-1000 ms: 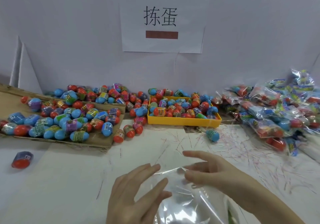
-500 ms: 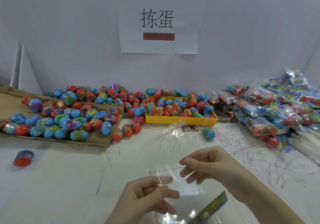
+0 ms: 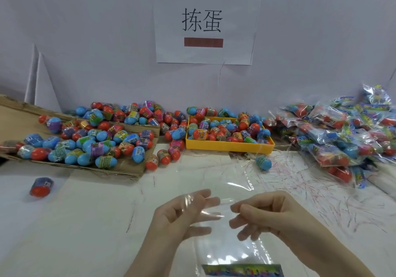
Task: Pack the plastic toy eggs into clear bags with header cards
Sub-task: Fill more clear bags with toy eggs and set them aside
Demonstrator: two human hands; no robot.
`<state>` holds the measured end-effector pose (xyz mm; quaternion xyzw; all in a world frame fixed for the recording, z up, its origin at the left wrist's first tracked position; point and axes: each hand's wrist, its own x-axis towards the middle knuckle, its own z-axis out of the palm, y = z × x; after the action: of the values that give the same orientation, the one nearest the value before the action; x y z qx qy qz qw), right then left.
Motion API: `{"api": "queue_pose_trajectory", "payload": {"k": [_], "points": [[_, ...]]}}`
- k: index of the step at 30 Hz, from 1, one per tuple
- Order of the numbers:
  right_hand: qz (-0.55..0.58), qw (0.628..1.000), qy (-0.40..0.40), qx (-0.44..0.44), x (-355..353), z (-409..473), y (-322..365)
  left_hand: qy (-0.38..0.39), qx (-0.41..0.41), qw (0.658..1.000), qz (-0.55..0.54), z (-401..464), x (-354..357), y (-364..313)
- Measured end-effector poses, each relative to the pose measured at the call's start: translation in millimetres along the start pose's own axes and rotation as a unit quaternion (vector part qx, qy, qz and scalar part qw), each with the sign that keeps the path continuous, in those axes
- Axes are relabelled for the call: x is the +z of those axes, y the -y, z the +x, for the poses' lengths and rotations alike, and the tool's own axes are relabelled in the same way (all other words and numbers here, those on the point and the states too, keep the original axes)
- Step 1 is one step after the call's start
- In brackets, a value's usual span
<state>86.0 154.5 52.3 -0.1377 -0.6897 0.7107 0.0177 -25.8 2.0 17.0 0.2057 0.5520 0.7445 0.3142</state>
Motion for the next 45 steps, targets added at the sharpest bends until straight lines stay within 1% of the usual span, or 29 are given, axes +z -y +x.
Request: {"api": "queue_pose_trajectory", "payload": {"k": [6,8,10,13,15,16,17,18,19,20,21,22,23,25,27,29,30,31,32,34,35,36,37,38,39,40,41,43,45], "points": [[0.002,0.999,0.011,-0.036,8.3,-7.7,2.8,-0.041,0.078,0.996,0.006,-10.8,13.8,-21.5],[-0.001,0.998,0.003,-0.069,10.5,-10.2,5.2,-0.054,0.096,0.994,0.007,-14.0,15.9,-25.4],[0.005,0.993,-0.011,-0.114,14.1,-11.6,8.4,-0.049,0.116,0.992,0.023,-16.0,17.1,-27.6],[0.037,0.984,-0.055,-0.165,22.1,-12.0,13.0,-0.064,0.135,0.988,0.03,-19.5,20.5,-29.0],[0.023,0.972,-0.132,-0.191,28.4,-11.4,13.6,-0.119,0.173,0.977,0.034,-21.4,23.2,-27.1],[0.001,0.961,-0.192,-0.201,31.2,-11.2,12.2,-0.156,0.217,0.961,0.064,-22.7,23.9,-26.2],[-0.025,0.944,-0.25,-0.216,34.5,-11.8,10.5,-0.189,0.276,0.935,0.114,-23.0,23.5,-25.6],[-0.052,0.929,-0.285,-0.232,38.8,-12.8,9.7,-0.207,0.342,0.899,0.18,-21.6,22.4,-25.9],[-0.082,0.92,-0.291,-0.25,44.1,-13.9,9.0,-0.217,0.402,0.854,0.25,-21.5,23.1,-27.8],[-0.112,0.917,-0.274,-0.266,50.5,-14.8,8.0,-0.226,0.449,0.807,0.309,-21.5,25.8,-27.3],[-0.133,0.92,-0.24,-0.279,55.5,-15.3,6.3,-0.219,0.483,0.774,0.344,-21.9,28.5,-23.7],[-0.144,0.925,-0.203,-0.288,60.3,-14.7,5.4,-0.211,0.499,0.755,0.369,-23.2,33.7,-20.8],[-0.142,0.93,-0.171,-0.292,63.7,-13.4,3.8,-0.195,0.499,0.751,0.385,-25.3,39.0,-20.0],[-0.075,0.947,-0.132,-0.282,67.4,-11.4,2.5,-0.142,0.475,0.781,0.381,-29.8,44.7,-17.6],[0.018,0.955,-0.128,-0.267,66.1,-10.1,3.5,-0.108,0.442,0.806,0.379,-33.9,44.0,-18.8],[0.076,0.958,-0.134,-0.242,62.1,-9.7,7.2,-0.102,0.415,0.833,0.352,-35.2,41.0,-21.2],[0.087,0.959,-0.139,-0.23,59.6,-10.1,9.1,-0.117,0.4,0.856,0.306,-35.5,39.4,-23.6],[0.087,0.961,-0.144,-0.221,55.9,-10.0,9.8,-0.144,0.383,0.873,0.266,-35.8,37.1,-25.8],[0.083,0.963,-0.145,-0.21,53.4,-10.4,11.4,-0.177,0.369,0.881,0.237,-35.8,34.2,-28.2],[0.069,0.971,-0.139,-0.18,49.1,-12.2,13.7,-0.232,0.346,0.875,0.246,-32.9,26.7,-33.6],[0.062,0.976,-0.128,-0.164,46.6,-13.2,14.1,-0.236,0.308,0.887,0.249,-29.3,22.7,-35.7],[0.059,0.981,-0.113,-0.146,45.4,-14.0,15.2,-0.213,0.242,0.915,0.244,-25.1,19.6,-38.3],[0.053,0.985,-0.099,-0.133,43.6,-14.1,15.2,-0.156,0.16,0.948,0.226,-20.6,16.7,-40.2],[0.047,0.988,-0.088,-0.119,42.3,-13.7,14.7,-0.077,0.083,0.977,0.179,-15.8,14.2,-41.1],[0.04,0.99,-0.084,-0.107,40.4,-11.9,12.7,-0.002,0.027,0.991,0.129,-11.8,12.6,-41.2],[0.033,0.991,-0.083,-0.095,39.3,-9.7,11.8,0.039,-0.007,0.995,0.096,-8.5,12.2,-40.3],[0.02,0.993,-0.08,-0.083,37.0,-6.6,10.4,0.045,-0.023,0.995,0.085,-4.8,11.3,-37.2],[-0.025,0.994,-0.081,-0.065,28.7,3.6,11.8,0.013,-0.03,0.996,0.08,4.8,7.9,-27.8],[-0.075,0.986,-0.131,-0.07,12.1,22.8,16.8,-0.026,-0.05,0.997,0.054,15.5,0.3,-17.8]]}}
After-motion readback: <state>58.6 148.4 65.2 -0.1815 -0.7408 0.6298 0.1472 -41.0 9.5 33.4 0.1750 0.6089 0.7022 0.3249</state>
